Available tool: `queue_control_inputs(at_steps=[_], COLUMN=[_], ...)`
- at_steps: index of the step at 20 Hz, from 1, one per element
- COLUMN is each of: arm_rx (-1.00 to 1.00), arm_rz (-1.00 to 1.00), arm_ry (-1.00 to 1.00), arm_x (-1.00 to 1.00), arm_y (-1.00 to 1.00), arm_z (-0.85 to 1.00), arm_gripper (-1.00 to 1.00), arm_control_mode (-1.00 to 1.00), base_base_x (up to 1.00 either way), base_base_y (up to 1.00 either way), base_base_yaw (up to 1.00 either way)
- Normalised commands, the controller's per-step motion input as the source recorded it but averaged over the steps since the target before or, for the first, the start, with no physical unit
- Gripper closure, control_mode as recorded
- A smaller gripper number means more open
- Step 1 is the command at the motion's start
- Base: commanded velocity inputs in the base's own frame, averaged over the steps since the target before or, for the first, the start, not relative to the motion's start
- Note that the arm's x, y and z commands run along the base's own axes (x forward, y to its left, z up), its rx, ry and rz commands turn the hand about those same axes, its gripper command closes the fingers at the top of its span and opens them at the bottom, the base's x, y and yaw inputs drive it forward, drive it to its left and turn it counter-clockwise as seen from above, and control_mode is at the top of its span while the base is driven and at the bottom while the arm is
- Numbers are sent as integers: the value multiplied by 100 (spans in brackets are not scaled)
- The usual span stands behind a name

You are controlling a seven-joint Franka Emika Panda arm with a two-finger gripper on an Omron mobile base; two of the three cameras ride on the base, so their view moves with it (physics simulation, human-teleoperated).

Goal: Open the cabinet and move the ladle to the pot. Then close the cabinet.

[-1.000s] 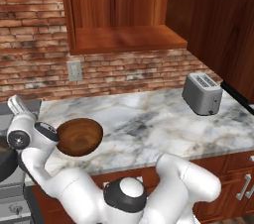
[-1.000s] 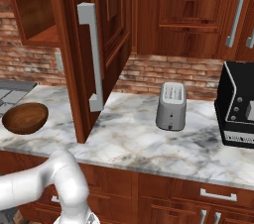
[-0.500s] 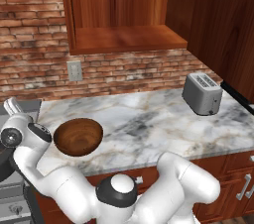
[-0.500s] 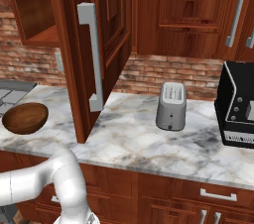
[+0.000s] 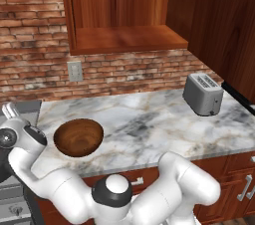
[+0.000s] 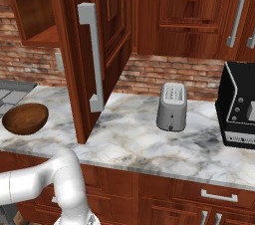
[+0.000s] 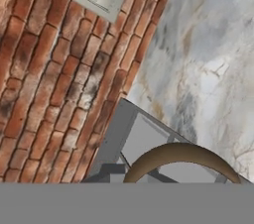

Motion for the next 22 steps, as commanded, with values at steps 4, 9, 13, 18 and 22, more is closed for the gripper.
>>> queue_control_inputs(at_steps=[4, 9, 13, 18, 22], arm_rx=[0, 0, 0, 0, 0], arm_rz=[-1, -1, -1, -2, -2], arm_ry=[3, 4, 5, 6, 7], arm_x=[2, 3, 4, 1, 0], arm_y=[8, 8, 6, 5, 21], arm_z=[-16, -18, -19, -21, -25], arm_gripper=[100, 100, 100, 100, -100], arm_control_mode=[-100, -100, -100, -100, -100], base_base_x=[0, 0, 0, 0, 0], base_base_y=[0, 0, 0, 0, 0], base_base_yaw=[0, 0, 0, 0, 0])
